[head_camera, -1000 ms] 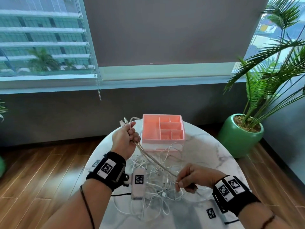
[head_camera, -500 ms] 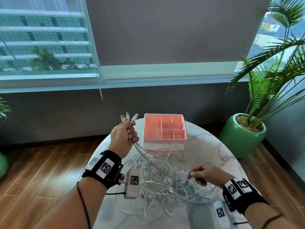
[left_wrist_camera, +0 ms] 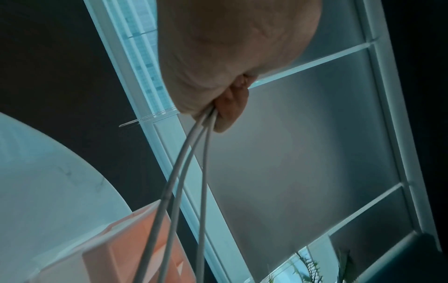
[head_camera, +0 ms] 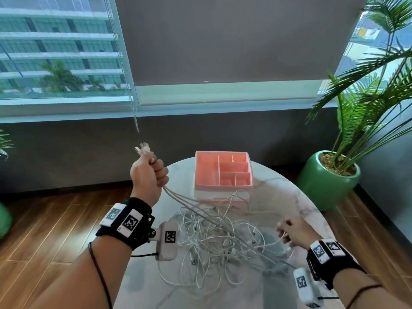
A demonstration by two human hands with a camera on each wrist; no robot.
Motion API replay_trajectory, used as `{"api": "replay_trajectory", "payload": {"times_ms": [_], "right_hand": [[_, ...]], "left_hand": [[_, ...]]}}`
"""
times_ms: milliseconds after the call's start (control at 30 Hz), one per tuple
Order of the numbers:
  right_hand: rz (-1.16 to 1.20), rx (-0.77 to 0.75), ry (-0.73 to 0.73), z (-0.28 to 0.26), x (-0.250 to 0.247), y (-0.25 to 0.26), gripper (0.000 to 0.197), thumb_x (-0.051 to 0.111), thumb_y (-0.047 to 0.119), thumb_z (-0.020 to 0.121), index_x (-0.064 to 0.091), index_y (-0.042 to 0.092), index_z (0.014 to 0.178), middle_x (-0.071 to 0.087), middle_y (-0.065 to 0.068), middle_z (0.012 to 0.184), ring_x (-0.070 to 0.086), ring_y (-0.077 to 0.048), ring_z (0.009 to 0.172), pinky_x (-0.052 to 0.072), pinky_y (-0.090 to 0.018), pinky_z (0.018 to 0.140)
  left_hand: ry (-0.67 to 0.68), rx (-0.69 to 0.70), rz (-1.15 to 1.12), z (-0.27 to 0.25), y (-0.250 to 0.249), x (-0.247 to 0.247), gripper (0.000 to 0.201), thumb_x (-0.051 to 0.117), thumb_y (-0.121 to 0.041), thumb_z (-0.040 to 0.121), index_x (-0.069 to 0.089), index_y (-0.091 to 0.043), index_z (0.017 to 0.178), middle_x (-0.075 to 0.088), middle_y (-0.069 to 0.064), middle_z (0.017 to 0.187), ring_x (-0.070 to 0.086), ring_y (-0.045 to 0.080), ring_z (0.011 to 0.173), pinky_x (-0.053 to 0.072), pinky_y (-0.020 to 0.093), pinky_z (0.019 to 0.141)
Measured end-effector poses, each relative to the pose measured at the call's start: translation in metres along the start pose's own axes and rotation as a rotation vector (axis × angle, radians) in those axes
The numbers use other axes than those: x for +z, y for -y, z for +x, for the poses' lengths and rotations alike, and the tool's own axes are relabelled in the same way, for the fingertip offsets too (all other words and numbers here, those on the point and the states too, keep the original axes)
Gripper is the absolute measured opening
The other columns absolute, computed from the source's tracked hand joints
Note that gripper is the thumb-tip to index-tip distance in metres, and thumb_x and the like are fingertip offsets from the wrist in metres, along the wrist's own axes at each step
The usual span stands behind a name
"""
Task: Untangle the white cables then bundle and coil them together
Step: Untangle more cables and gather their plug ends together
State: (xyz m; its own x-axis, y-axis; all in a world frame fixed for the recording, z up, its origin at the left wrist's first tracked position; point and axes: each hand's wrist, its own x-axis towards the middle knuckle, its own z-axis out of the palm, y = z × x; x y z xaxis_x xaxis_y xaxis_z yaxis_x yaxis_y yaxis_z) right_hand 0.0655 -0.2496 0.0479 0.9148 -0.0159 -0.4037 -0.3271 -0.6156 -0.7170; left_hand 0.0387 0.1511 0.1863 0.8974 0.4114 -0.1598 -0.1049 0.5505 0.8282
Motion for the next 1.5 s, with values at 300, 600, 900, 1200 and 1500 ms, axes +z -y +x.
{"api": "replay_trajectory", "payload": {"times_ms": [300, 600, 900, 1200, 1500], "right_hand": [[0.425, -0.491, 0.059, -0.076, -0.028, 0.182, 0.034, 0.047, 0.026, 0.105, 0.061, -0.002, 0.089, 0.063, -0.020, 0.065, 0.055, -0.027, 0.045, 0.042, -0.027, 0.041], [0.787, -0.829, 0.153, -0.128, -0.027, 0.265, 0.030, 0.046, 0.017, 0.104, 0.058, 0.002, 0.082, 0.065, -0.020, 0.075, 0.066, -0.034, 0.061, 0.057, -0.035, 0.056], [0.909, -0.719, 0.274, -0.115, -0.012, 0.239, 0.026, 0.050, 0.022, 0.100, 0.057, -0.002, 0.092, 0.066, -0.025, 0.088, 0.071, -0.039, 0.076, 0.060, -0.038, 0.068], [0.686, -0.598, 0.102, -0.066, 0.006, 0.163, 0.028, 0.054, 0.034, 0.100, 0.062, 0.008, 0.094, 0.065, -0.018, 0.090, 0.058, -0.029, 0.061, 0.047, -0.034, 0.054], [-0.047, -0.180, 0.246, -0.018, 0.057, 0.039, 0.034, 0.064, 0.034, 0.095, 0.058, 0.016, 0.123, 0.064, -0.002, 0.099, 0.061, -0.009, 0.061, 0.048, -0.021, 0.050]], "left_hand": [[0.405, 0.082, 0.431, -0.038, 0.038, 0.036, 0.032, 0.048, -0.008, 0.103, 0.047, -0.017, 0.072, 0.034, -0.009, 0.054, 0.028, 0.009, 0.045, 0.027, 0.020, 0.041], [0.709, -0.070, 0.369, -0.071, 0.066, 0.061, 0.025, 0.077, -0.024, 0.086, 0.061, -0.005, 0.090, 0.034, -0.005, 0.059, 0.028, 0.010, 0.049, 0.031, 0.022, 0.046], [0.468, 0.011, 0.501, -0.065, 0.071, 0.070, 0.030, 0.068, -0.012, 0.094, 0.079, -0.033, 0.076, 0.052, 0.005, 0.068, 0.024, 0.017, 0.051, 0.024, 0.028, 0.051], [0.318, 0.105, 0.452, -0.046, 0.053, 0.071, 0.023, 0.067, -0.014, 0.095, 0.058, -0.013, 0.074, 0.032, -0.002, 0.054, 0.024, 0.014, 0.046, 0.021, 0.027, 0.046], [0.269, 0.111, 0.423, -0.032, 0.034, 0.066, 0.015, 0.063, -0.011, 0.098, 0.060, -0.007, 0.084, 0.030, -0.008, 0.050, 0.025, 0.011, 0.044, 0.020, 0.024, 0.045]]}}
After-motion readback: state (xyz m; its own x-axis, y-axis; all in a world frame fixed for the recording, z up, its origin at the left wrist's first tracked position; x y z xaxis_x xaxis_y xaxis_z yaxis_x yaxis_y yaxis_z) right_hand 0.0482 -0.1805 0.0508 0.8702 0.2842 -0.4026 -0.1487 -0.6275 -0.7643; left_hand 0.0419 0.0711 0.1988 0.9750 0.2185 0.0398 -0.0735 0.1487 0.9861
